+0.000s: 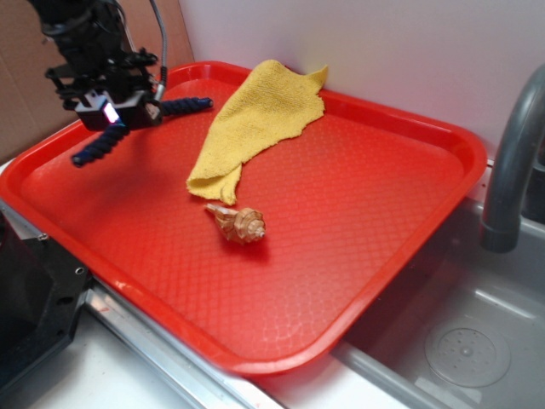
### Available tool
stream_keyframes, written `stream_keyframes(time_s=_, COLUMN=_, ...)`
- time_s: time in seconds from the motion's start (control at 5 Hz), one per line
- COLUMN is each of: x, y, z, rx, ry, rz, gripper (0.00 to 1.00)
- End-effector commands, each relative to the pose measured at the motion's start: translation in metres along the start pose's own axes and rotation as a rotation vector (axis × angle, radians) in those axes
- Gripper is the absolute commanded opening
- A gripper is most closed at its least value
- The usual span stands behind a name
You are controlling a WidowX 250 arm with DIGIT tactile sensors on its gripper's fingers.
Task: Grab the blue rope.
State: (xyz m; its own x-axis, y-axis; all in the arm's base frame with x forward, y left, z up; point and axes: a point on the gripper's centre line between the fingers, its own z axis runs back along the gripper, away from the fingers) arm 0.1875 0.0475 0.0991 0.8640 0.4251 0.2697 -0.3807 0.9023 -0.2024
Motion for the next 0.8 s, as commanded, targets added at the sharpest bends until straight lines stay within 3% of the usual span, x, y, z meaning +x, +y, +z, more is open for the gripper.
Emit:
stream_keyframes(time_s=0.0, x=0.021, y=-0.031, z=0.085, rx=-0.166, ry=-0.06, rz=-0.257, gripper=0.0)
stream_keyframes(time_s=0.2, x=0.032, y=-0.064, z=0.128, rx=-0.147, ry=-0.011, rz=-0.292, gripper=0.0)
stream_keyframes(time_s=0.4, x=0.038, y=-0.071, z=0.142, rx=-0.113, ry=0.045, rz=-0.249, gripper=0.0)
stream_keyframes(time_s=0.6, x=0.035, y=-0.076, z=0.129, rx=-0.047, ry=0.077, rz=-0.218, gripper=0.0)
